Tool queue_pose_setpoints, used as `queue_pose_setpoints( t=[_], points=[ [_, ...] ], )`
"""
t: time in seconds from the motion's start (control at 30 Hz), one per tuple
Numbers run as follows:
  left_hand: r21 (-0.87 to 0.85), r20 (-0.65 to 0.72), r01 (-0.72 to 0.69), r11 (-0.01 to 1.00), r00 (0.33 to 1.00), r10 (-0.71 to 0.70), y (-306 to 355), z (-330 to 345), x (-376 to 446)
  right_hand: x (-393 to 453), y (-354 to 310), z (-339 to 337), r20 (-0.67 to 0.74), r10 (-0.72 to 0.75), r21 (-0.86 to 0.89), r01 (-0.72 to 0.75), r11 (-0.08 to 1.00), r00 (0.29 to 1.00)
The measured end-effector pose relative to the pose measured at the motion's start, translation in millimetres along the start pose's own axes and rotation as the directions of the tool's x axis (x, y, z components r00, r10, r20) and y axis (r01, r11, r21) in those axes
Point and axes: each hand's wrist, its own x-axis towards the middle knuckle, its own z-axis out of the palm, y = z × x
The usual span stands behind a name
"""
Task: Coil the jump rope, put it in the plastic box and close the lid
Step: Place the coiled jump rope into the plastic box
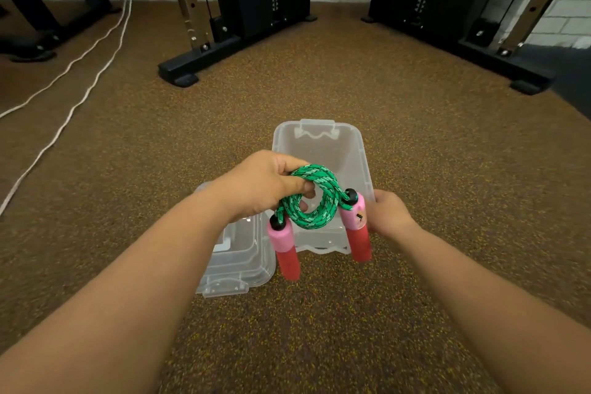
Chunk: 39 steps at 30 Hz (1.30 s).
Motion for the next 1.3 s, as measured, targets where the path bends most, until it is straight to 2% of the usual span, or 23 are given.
queue_pose_setpoints(
  t=[0.23, 0.37, 0.5, 0.57, 0.63, 0.7, 0.73, 0.9, 1.07, 1.3],
  points=[
    [0.035, 0.123, -0.037, 0.999, 0.992, 0.032, 25.2, 11.0, -6.7, -65.5, 6.5, -31.7, 0.161, -0.01, -0.072, 0.022, 0.997, 0.987],
    [0.033, 0.209, -0.036, 0.999, 0.978, 0.028, 44.4, 28.2, -8.5, -95.0, 35.0, -44.7, 0.192, -0.039, -0.099, 0.059, 0.993, 0.981],
    [0.029, 0.245, -0.028, 0.999, 0.969, 0.021, 55.8, 44.0, -7.1, -102.9, 45.1, -61.2, 0.317, -0.082, -0.101, 0.12, 0.988, 0.945],
    [0.011, 0.244, -0.025, 1.0, 0.97, 0.022, 60.9, 49.0, -6.0, -99.4, 37.3, -72.0, 0.255, -0.137, -0.031, 0.15, 0.988, 0.957],
    [0.014, 0.216, -0.04, 0.999, 0.976, 0.036, 66.5, 49.5, -5.0, -94.8, 23.5, -81.4, 0.178, -0.267, 0.153, 0.241, 0.958, 0.947],
    [0.0, 0.165, -0.062, 0.998, 0.984, 0.061, 72.1, 46.5, -3.8, -104.6, 2.8, -86.4, 0.217, -0.367, 0.439, 0.245, 0.864, 0.905],
    [-0.022, 0.137, -0.074, 0.997, 0.988, 0.077, 75.1, 44.3, -3.0, -110.7, -3.1, -86.4, 0.253, -0.399, 0.501, 0.234, 0.834, 0.881],
    [-0.174, -0.026, -0.159, 0.972, 0.987, 0.157, 83.4, 40.5, 3.7, -119.8, -21.9, -61.0, 0.387, -0.49, 0.462, 0.295, 0.836, 0.781],
    [-0.22, -0.139, -0.179, 0.959, 0.979, 0.151, 69.0, 47.6, 21.8, -103.4, -19.7, -37.7, 0.34, -0.446, 0.512, 0.235, 0.826, 0.828],
    [-0.187, -0.292, -0.132, 0.973, 0.954, 0.073, 18.6, 60.5, 63.7, -76.5, 0.0, -18.2, 0.411, -0.287, 0.503, 0.048, 0.863, 0.865]
  ],
)
